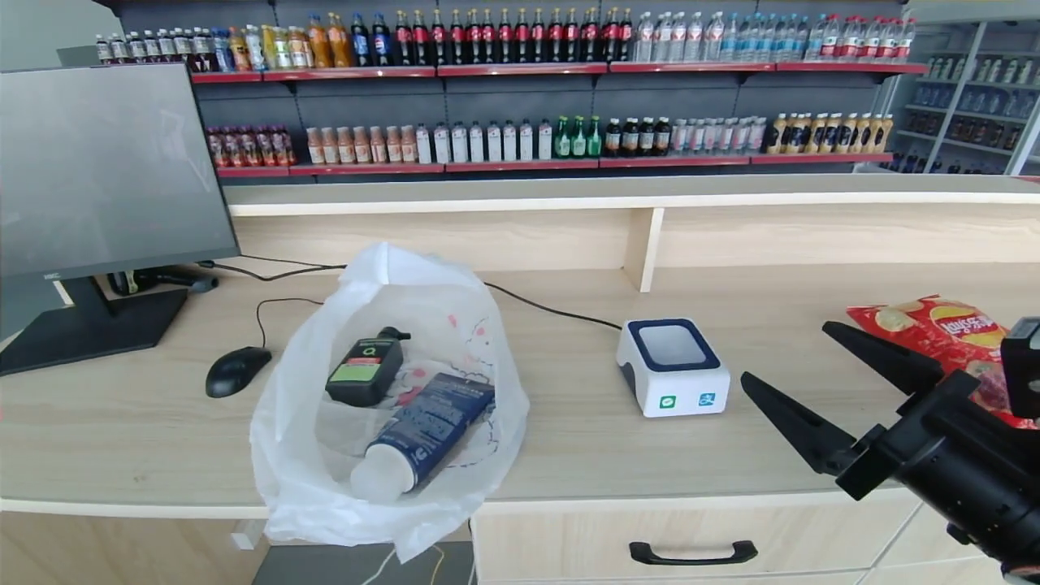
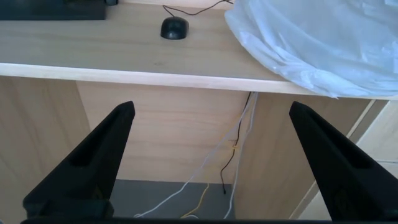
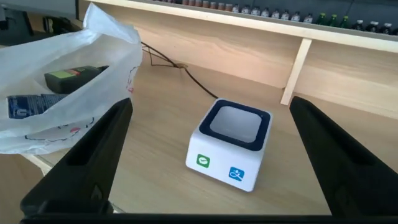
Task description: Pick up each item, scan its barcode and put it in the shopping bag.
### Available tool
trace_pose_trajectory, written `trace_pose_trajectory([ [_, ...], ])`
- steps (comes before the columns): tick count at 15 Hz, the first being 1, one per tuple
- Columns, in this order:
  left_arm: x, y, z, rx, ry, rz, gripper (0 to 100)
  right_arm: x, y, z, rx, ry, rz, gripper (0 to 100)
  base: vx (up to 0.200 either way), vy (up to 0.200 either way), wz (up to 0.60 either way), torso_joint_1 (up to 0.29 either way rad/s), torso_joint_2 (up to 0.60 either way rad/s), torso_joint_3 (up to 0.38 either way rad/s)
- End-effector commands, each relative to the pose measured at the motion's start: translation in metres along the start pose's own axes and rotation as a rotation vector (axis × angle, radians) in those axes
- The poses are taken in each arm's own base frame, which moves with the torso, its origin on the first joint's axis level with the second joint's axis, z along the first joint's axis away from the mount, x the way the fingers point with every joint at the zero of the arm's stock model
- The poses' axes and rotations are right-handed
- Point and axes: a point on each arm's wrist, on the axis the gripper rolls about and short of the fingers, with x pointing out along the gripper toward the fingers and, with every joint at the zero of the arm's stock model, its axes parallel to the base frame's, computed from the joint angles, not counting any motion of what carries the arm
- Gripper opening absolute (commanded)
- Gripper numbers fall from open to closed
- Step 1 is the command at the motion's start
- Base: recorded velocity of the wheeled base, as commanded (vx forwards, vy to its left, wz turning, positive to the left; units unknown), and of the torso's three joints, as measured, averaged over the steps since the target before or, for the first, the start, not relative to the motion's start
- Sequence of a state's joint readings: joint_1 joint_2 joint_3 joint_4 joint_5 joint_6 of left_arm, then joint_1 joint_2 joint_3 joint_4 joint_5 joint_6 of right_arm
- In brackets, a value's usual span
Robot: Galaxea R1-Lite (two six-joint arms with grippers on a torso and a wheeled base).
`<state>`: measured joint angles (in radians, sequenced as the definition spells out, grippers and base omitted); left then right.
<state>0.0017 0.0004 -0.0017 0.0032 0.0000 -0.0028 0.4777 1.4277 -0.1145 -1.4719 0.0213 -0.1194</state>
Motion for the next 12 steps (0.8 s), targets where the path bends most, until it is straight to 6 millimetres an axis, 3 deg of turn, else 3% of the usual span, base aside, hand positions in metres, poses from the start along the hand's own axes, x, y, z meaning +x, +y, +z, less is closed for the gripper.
trace_pose_trajectory([
  [1, 0.000, 0.000, 0.000, -0.008, 0.000, 0.001, 100, -0.004, 0.000, -0.001, 0.001, 0.006, -0.001, 100, 0.000, -0.200, 0.00, 0.002, 0.01, 0.002],
  [6, 0.000, 0.000, 0.000, -0.003, 0.000, 0.000, 100, 0.012, -0.006, -0.005, 0.012, 0.015, -0.031, 100, 0.000, -0.200, 0.00, 0.001, 0.00, 0.004],
  [12, 0.000, 0.000, 0.000, -0.005, 0.000, 0.000, 100, 0.007, -0.004, -0.014, 0.012, 0.061, -0.026, 100, 0.000, -0.200, 0.00, 0.002, 0.00, 0.004],
])
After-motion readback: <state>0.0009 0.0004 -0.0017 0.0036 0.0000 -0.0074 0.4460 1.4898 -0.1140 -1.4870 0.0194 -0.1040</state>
